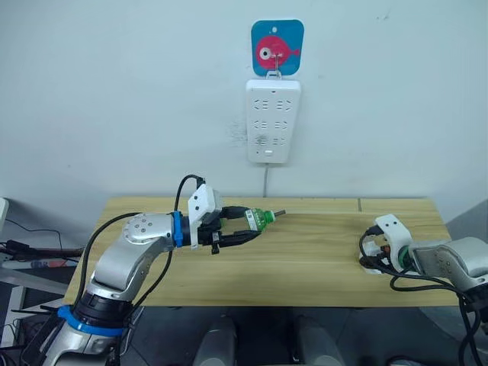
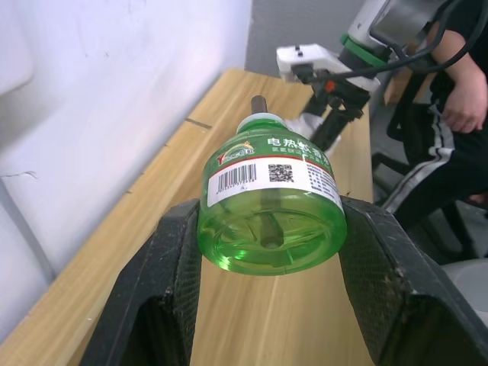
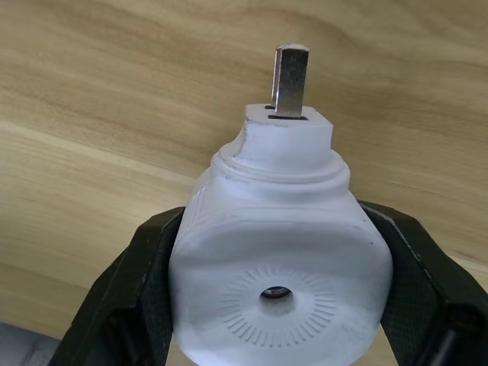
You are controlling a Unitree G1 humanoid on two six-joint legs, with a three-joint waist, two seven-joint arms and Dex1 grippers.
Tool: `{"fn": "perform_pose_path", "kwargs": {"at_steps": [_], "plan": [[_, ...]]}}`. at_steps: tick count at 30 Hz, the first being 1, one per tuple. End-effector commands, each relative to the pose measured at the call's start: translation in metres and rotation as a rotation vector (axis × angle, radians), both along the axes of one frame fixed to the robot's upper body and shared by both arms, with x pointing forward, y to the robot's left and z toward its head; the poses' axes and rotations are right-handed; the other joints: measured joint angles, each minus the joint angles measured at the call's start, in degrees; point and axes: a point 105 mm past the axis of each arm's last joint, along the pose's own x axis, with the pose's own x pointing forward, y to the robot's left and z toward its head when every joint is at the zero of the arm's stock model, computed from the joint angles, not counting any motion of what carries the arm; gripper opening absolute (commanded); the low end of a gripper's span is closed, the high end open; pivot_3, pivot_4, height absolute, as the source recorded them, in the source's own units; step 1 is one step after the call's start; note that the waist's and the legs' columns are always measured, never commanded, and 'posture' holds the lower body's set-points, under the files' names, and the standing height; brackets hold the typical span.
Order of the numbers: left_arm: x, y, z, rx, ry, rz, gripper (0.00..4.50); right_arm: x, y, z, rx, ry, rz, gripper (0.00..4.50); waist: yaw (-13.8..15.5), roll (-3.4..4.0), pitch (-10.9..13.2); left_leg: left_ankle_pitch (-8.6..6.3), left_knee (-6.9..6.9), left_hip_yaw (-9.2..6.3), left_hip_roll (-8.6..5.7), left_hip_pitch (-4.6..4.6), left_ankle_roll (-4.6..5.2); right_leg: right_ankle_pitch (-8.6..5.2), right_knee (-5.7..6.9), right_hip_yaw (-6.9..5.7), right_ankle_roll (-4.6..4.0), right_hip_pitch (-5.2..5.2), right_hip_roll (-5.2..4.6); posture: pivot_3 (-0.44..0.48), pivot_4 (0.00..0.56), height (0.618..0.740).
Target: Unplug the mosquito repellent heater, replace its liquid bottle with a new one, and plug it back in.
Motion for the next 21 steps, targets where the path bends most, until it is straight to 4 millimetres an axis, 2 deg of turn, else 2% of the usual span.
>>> {"fn": "perform_pose_path", "kwargs": {"at_steps": [1, 2, 5, 10, 11, 14, 18, 21], "plan": [[-0.002, -0.002, 0.004, -0.01, -0.038, -0.008, 2.23, 0.01, -0.009, 0.013, -0.011, -0.056, -0.039, 3.0, 0.0, 0.01, 0.0, 0.0, 0.0, 0.0, 0.0, 0.01, 0.0, 0.0, 0.02, 0.0, 0.0, 0.0, 0.0, 0.087, 0.218, 0.732], [-0.002, -0.002, 0.003, -0.01, -0.04, -0.008, 2.23, 0.012, -0.01, 0.014, -0.016, -0.069, -0.041, 3.71, 0.0, 0.02, 0.0, 0.0, 0.0, 0.0, 0.0, 0.02, 0.0, 0.0, 0.05, -0.01, 0.0, 0.0, 0.0, 0.086, 0.218, 0.732], [-0.001, -0.003, 0.001, -0.01, -0.037, -0.009, 2.23, 0.013, -0.009, 0.022, 0.014, -0.086, -0.062, 4.49, -0.1, 0.02, 0.0, 0.0, -0.01, -0.01, 0.01, 0.03, 0.0, 0.0, 0.06, -0.02, 0.0, 0.0, 0.01, 0.074, 0.218, 0.732], [0.001, -0.006, 0.002, -0.034, -0.044, -0.008, 2.23, 0.012, -0.008, 0.038, 0.048, -0.135, -0.082, 4.5, -0.1, 0.03, 0.0, 0.0, -0.01, -0.01, 0.01, 0.02, 0.0, 0.0, 0.06, -0.01, 0.0, 0.0, 0.02, 0.063, 0.219, 0.732], [0.002, -0.008, 0.004, -0.052, -0.053, 0.002, 2.23, 0.011, -0.003, 0.046, 0.067, -0.166, -0.061, 4.5, -0.1, 0.05, 0.0, 0.0, 0.0, -0.02, 0.01, 0.02, 0.0, 0.0, 0.06, -0.02, 0.0, 0.0, 0.02, 0.055, 0.218, 0.732], [0.009, -0.012, 0.012, -0.11, -0.119, 0.042, 2.23, 0.004, 0.022, 0.077, 0.195, -0.276, 0.029, 4.5, -0.1, 0.1, 0.1, 0.0, 0.0, -0.05, 0.0, -0.01, 0.0, 0.0, 0.05, -0.05, 0.0, 0.0, 0.02, 0.045, 0.21, 0.732], [0.016, -0.02, 0.021, -0.194, -0.239, 0.099, 2.23, -0.013, 0.06, 0.109, 0.432, -0.393, 0.109, 4.5, -0.1, 0.09, 0.1, 0.0, 0.01, -0.04, 0.04, 0.03, 0.0, 0.0, 0.06, -0.04, 0.0, 0.05, 0.01, 0.025, 0.207, 0.732], [0.017, -0.026, 0.019, -0.229, -0.304, 0.123, 2.23, -0.018, 0.083, 0.129, 0.614, -0.528, 0.102, 4.5, -0.2, 0.08, 0.0, 0.0, -0.01, -0.04, 0.04, 0.05, 0.0, 0.0, 0.06, -0.05, 0.0, 0.06, 0.02, 0.01, 0.197, 0.732]]}}
